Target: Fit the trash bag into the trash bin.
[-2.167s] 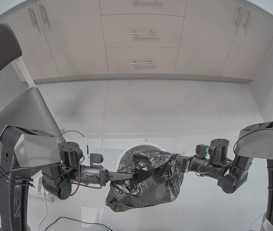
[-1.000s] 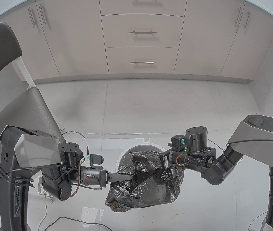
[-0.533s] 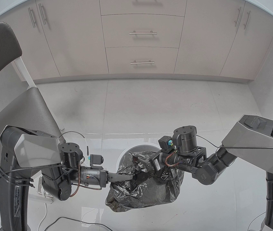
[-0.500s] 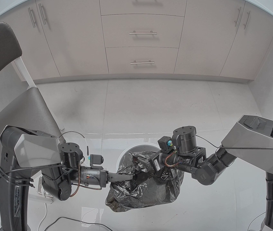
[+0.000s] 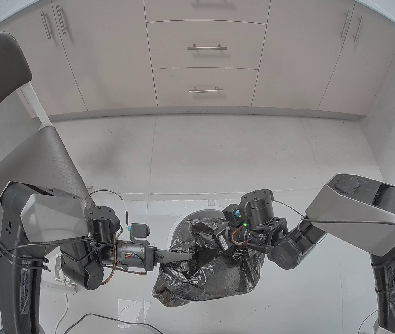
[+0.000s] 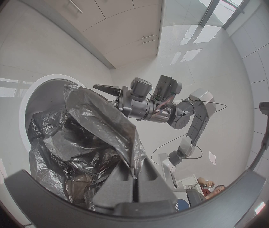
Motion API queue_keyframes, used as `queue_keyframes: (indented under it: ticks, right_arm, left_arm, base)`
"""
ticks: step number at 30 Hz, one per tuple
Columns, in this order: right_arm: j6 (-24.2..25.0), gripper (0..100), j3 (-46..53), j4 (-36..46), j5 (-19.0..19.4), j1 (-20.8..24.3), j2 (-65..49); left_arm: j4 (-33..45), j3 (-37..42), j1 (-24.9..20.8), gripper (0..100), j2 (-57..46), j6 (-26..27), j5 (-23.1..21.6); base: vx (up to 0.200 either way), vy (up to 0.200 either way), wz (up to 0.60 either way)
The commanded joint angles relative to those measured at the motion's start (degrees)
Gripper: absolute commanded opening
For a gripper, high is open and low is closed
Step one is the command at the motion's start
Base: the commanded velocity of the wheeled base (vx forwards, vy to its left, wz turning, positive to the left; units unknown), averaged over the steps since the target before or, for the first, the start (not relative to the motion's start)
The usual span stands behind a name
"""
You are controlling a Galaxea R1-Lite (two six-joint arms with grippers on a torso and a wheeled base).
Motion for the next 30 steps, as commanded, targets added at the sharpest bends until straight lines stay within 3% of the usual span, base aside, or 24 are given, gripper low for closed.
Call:
queue_keyframes:
  ticks: [1,14,25,27,30]
  right_arm:
    - [-1.4,100,-7.3,3.4,-2.3,-1.5,4.3]
    - [-1.2,100,-13.5,4.3,-4.2,-4.1,7.6]
    - [-1.1,100,-13.5,3.9,-4.2,-3.9,6.8]
    - [-1.1,100,-13.4,3.9,-4.2,-3.8,6.7]
    - [-1.1,100,-13.2,3.9,-4.2,-3.7,6.4]
  left_arm:
    - [0.0,0.1,-0.1,0,-0.1,0.0,0.0]
    - [0.0,-2.4,-3.9,0,0.4,0.1,0.0]
    - [0.1,-0.5,-3.5,0,-2.0,-0.1,0.2]
    - [0.2,-0.3,-3.7,0,-2.9,-0.1,1.6]
    - [0.3,0.3,-4.8,0,-3.9,0.0,8.0]
  base:
    - [0.000,0.000,0.00]
    - [0.000,0.000,0.00]
    - [0.000,0.000,0.00]
    - [0.000,0.000,0.00]
    - [0.000,0.000,0.00]
